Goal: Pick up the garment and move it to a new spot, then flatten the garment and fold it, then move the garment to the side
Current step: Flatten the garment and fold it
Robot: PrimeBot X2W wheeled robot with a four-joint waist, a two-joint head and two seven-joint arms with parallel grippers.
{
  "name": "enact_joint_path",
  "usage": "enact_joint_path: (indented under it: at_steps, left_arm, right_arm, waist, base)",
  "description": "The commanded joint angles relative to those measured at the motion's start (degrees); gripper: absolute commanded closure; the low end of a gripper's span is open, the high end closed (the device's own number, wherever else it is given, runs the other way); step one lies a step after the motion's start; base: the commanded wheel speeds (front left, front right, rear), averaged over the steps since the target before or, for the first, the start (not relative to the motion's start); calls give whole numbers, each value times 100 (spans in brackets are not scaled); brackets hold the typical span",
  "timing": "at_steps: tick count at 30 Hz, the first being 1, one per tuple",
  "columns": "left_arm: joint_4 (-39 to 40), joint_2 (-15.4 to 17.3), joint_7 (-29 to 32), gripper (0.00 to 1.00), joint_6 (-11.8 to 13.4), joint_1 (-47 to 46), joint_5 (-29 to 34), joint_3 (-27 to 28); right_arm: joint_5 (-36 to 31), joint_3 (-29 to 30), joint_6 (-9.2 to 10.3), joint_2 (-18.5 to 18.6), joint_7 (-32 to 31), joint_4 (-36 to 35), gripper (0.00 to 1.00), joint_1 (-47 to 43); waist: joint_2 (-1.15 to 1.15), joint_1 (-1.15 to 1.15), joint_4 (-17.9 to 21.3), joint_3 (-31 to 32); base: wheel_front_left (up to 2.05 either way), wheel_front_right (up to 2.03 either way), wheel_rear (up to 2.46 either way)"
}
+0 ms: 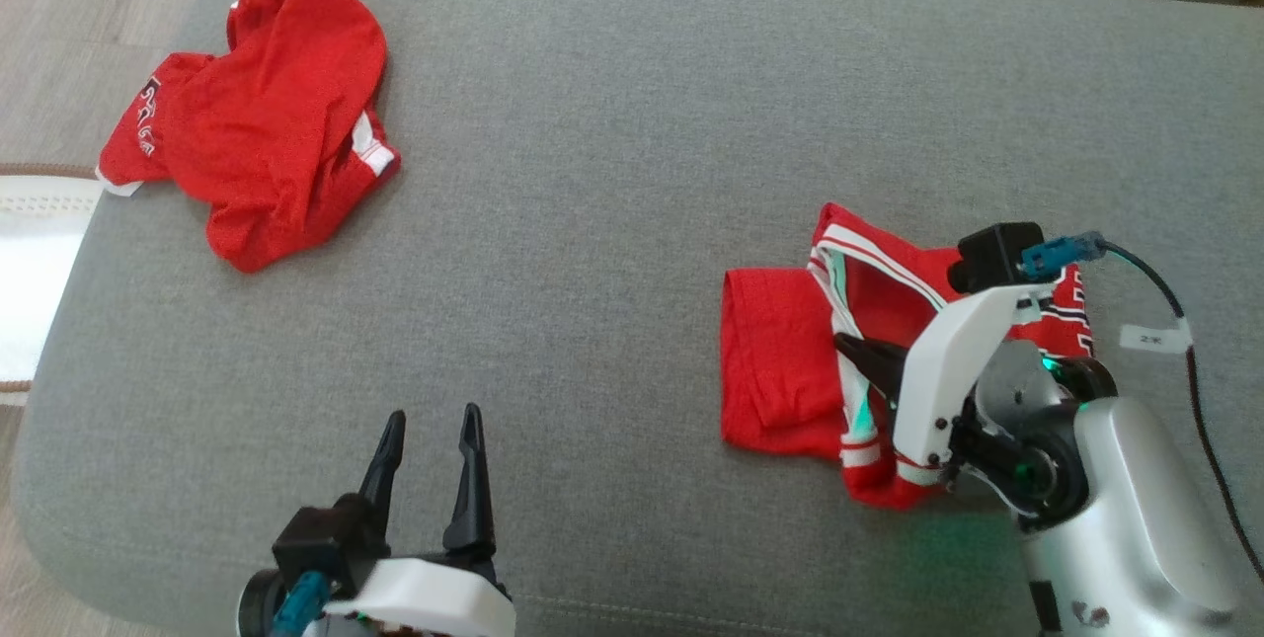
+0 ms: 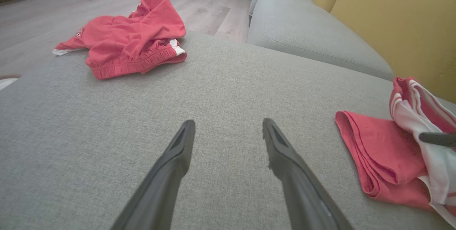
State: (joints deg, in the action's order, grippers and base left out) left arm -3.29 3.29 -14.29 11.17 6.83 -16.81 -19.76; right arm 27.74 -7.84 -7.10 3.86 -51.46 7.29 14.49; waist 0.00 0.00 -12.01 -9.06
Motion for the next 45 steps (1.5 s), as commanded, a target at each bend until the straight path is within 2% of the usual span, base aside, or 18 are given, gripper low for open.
enact_joint_path:
  at_steps: [1, 11, 13, 14, 20, 24, 26, 29, 30, 36, 40, 45]
  left_arm:
    - [146, -41, -71, 0, 33, -215, -33, 134]
    - [27, -41, -71, 0, 9, -262, -21, 74]
    - [4, -41, -71, 0, 11, -262, -27, 54]
    - [-3, -41, -71, 0, 15, -260, -31, 51]
    - [-16, -41, -71, 0, 69, -158, -46, 68]
    - [53, -41, -71, 0, 104, -53, -41, 135]
    - [95, -41, -71, 0, 102, -24, -5, 191]
    - [163, -41, -71, 0, 88, -4, 59, 306]
    - [163, -41, -71, 0, 88, -4, 59, 306]
    - [211, -41, -71, 0, 7, 45, 203, 509]
    - [194, -41, -71, 0, -65, 97, 322, 632]
    - [105, -41, -71, 0, -205, 208, 513, 802]
  right_arm:
    - [74, -168, -39, -94, 107, -151, 100, 336]
    - [555, -584, -39, -97, 643, 447, 100, 600]
    - [667, -629, -39, -97, 765, 538, 51, 614]
    - [803, -668, -39, -97, 833, 564, 0, 615]
    - [1752, -817, -39, -98, 1393, 510, 0, 636]
    - [1946, -879, -39, -98, 1940, 148, 0, 580]
    - [1529, -794, -39, -98, 2289, -67, 0, 502]
    - [382, -682, -39, 18, 2867, -416, 0, 313]
    - [382, -682, -39, 18, 2867, -416, 0, 313]
    - [-1110, 27, -39, 125, 4084, -722, 0, -549]
    - [-1932, 533, -39, 243, 4938, -636, 0, -1201]
    - [-2439, 1144, -39, 153, 5906, -242, 0, -1878]
  waist:
    - [0, 0, -11, -4]
    - [0, 0, -68, 52]
    - [0, 0, -90, 77]
    - [0, 0, -97, 92]
    - [0, 0, -53, 233]
    - [0, 0, 80, 315]
    - [0, 0, 172, 353]
    - [0, 0, 307, 403]
    - [0, 0, 307, 403]
    - [0, 0, 495, 569]
    - [0, 0, 558, 697]
    - [0, 0, 580, 918]
  base:
    - [0, 0, 0]
    - [0, 0, 0]
    - [0, 0, 0]
    - [0, 0, 0]
    - [0, 0, 0]
    - [0, 0, 0]
    - [0, 0, 0]
    - [0, 0, 0]
    - [0, 0, 0]
    - [0, 0, 0]
    - [0, 0, 0]
    - [0, 0, 0]
